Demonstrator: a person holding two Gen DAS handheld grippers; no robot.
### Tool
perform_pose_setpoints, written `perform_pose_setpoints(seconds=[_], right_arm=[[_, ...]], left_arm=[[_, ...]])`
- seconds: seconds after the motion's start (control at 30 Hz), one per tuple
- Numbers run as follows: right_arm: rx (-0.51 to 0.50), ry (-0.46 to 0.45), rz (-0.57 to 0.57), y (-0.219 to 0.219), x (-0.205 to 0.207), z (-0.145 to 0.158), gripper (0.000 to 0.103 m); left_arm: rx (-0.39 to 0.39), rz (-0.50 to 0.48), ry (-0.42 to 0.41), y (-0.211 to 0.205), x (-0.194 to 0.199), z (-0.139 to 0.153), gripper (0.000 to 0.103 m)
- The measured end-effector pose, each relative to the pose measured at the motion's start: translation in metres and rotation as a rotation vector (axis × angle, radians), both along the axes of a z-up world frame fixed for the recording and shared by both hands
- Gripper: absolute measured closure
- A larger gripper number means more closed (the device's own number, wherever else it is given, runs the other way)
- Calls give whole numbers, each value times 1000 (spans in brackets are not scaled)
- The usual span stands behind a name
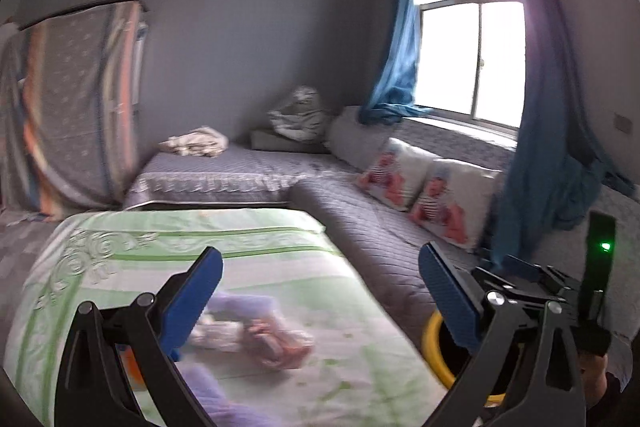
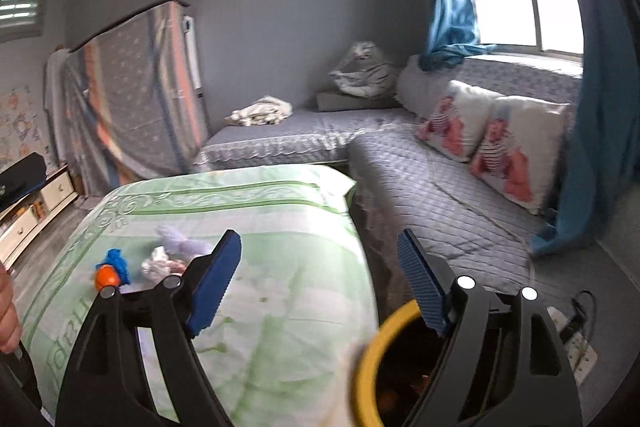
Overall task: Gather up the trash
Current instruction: 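Move both tools back over the trash on the bed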
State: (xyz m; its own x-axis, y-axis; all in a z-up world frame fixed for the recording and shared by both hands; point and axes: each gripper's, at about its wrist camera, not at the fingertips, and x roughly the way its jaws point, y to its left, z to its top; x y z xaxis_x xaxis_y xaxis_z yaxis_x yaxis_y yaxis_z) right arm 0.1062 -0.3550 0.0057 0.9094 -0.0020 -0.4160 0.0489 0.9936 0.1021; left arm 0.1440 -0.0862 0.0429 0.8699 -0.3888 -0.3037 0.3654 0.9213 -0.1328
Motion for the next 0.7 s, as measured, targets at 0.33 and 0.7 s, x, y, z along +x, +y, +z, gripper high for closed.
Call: perform_pose_setpoints(seconds=[0.33, 0.7], right_arm=[[-5, 66, 132, 58, 47, -14, 26], [-32, 151, 259, 108, 85, -43, 26]], left_arm=[[34, 238, 73, 93, 30, -22, 8], [56, 335, 190, 138, 55, -63, 8]])
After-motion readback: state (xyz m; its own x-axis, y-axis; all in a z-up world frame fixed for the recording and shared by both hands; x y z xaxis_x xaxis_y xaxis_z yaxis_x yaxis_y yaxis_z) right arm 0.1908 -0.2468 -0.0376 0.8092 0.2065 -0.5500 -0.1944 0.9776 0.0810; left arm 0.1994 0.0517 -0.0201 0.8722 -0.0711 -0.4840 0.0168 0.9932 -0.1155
